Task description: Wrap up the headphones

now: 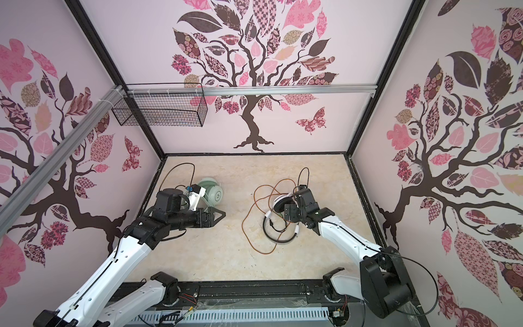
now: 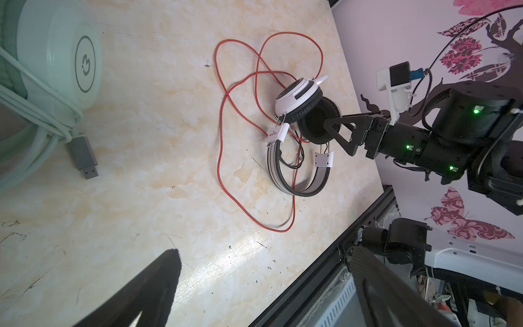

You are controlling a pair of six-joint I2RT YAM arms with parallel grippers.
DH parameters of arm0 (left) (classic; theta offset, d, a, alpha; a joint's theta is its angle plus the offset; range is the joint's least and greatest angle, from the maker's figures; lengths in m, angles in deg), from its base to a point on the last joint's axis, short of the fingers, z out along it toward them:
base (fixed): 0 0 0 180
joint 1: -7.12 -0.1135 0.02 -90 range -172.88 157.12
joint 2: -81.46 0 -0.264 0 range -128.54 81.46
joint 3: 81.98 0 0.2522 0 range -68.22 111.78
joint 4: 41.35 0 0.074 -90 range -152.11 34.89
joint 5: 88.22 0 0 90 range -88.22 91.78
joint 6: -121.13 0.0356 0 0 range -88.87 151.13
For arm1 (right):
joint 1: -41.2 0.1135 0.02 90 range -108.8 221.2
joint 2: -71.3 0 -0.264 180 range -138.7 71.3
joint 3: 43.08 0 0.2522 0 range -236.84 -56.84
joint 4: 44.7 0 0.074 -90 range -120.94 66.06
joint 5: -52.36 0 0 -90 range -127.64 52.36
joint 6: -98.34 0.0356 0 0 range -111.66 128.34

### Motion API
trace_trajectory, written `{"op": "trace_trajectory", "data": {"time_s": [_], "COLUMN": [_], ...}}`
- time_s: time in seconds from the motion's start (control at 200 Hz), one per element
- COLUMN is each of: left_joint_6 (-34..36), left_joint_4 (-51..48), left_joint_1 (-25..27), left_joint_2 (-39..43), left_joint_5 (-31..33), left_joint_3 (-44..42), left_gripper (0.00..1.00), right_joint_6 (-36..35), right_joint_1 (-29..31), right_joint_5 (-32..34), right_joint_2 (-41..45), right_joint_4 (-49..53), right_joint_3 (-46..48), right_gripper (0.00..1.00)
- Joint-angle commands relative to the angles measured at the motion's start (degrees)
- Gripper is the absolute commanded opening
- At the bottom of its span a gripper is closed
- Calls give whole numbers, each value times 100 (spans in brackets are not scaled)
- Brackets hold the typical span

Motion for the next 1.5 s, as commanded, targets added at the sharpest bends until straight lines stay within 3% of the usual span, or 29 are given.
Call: {"op": "trace_trajectory", "data": {"time_s": [0.0, 0.24, 0.375, 0.455, 0.59, 0.675, 0.84, 1.04, 1.15, 1.21, 1.37, 1.496], "left_joint_6": [0, -17, -1, -1, -34, 0, 17, 70, 170, 186, -81, -827], "left_joint_4": [47, 20, -167, -168, -15, -69, -121, -129, -246, -334, -293, 281], "left_joint_1": [17, 17, 14, 17, 18, 17, 17, 17, 215, 359, 647, 1100], "left_joint_2": [116, 445, 496, 606, 718, 634, 473, 380, 249, 17, -695, -986], "left_joint_5": [51, 257, 450, 549, 613, 563, 560, 515, 1221, 1280, 996, 1058], "left_joint_3": [-91, -115, -37, -60, -136, -109, -74, -78, -100, -57, 1, -302], "left_gripper": [97, 97, 97, 97, 97, 97, 97, 97, 97, 97, 97, 97], "right_joint_6": [-55, 629, 1047, 1405, 1958, 2235, 2203, 2071, 2011, 1997, 1890, 1916], "right_joint_1": [-2, -2, 89, 343, 1143, 1263, 1263, 1259, 1263, 1263, 1262, 1261], "right_joint_5": [-245, -581, -1341, -1665, -1530, -1607, -682, -81, 25, 240, 676, 633], "right_joint_2": [-284, -402, -228, 0, 525, 956, 1997, 2724, 2979, 3102, 3334, 3592], "right_joint_4": [50, 99, 14, -263, -444, -435, 193, 576, 336, 253, 344, 433], "right_joint_3": [-145, -27, 134, 407, 685, 851, 922, 1285, 1535, 1621, 1848, 2082], "right_gripper": [99, 99, 99, 97, 97, 97, 98, 100, 100, 100, 100, 100]}}
